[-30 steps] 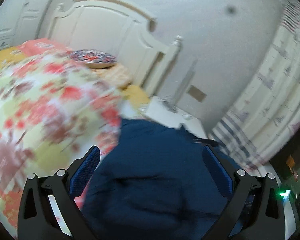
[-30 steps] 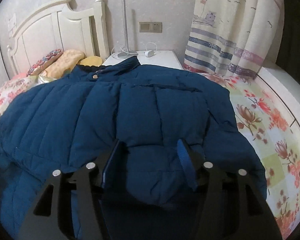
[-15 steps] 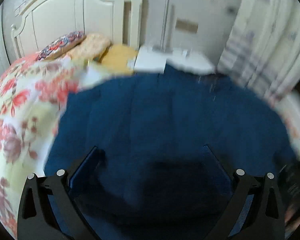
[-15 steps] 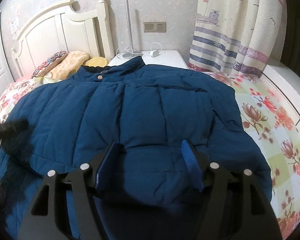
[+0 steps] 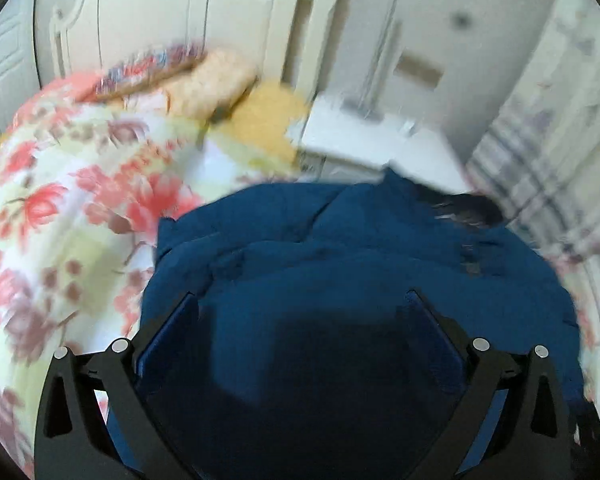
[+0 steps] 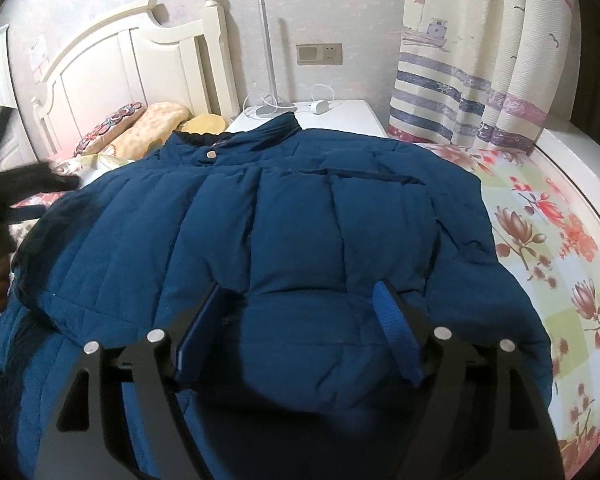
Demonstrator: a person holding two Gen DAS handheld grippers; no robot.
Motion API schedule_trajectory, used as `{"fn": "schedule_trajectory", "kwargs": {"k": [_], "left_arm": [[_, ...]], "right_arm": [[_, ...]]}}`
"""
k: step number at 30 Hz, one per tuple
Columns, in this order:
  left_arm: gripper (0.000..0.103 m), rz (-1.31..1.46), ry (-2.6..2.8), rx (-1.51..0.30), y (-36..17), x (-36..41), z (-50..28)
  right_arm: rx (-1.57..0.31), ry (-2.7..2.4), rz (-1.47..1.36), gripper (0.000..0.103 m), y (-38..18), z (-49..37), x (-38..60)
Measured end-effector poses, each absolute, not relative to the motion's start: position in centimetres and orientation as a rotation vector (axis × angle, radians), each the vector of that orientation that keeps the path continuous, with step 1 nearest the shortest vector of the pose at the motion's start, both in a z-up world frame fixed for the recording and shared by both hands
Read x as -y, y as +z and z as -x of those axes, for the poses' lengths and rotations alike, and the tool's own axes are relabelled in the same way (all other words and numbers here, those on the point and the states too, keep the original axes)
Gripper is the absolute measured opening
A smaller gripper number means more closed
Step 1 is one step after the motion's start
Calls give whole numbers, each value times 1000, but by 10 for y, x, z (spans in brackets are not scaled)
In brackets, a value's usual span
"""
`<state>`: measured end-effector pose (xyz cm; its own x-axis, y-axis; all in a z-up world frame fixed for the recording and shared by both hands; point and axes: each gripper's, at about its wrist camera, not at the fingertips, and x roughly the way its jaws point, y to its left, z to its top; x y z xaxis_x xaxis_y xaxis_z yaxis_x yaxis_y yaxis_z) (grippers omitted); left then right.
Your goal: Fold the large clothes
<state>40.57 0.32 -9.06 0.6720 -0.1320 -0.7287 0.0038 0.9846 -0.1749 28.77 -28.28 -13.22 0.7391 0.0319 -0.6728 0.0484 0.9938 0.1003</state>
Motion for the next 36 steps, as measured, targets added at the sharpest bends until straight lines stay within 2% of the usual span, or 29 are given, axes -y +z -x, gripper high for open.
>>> {"fn": "schedule_trajectory", "kwargs": {"k": [3, 6, 10, 14, 17, 20, 25, 30, 34, 36], "left_arm": [[98, 76, -65, -808, -101, 13, -382], [99, 1, -50, -847, -138, 24, -388], [99, -25, -43, -824, -142, 25, -385], [99, -15, -48, -826, -143, 22, -384], [99, -16, -48, -827, -142, 22, -383], [99, -11, -52, -826, -142, 21, -384], [99, -11, -53, -826, -141, 20, -384], [99, -9, -53, -827, -141, 19, -384], [99, -10, -53, -827, -141, 19, -384], [99, -8, -53, -827, -141, 19, -384]], "right_arm": [[-730, -5, -123, 76, -131, -286, 285], [-706, 7, -143, 76, -129, -282, 288], [-630, -23, -198, 73, -117, -269, 298], [-562, -37, -125, 74, -87, -274, 287], [-642, -35, -24, 76, -86, -306, 277], [-860, -22, 24, 80, -121, -345, 278], [-889, 1, 61, 81, -113, -353, 278], [-795, -92, -11, 84, -81, -391, 317], [-957, -154, -88, 85, -113, -442, 355], [-977, -108, -176, 91, -131, -446, 367]]}}
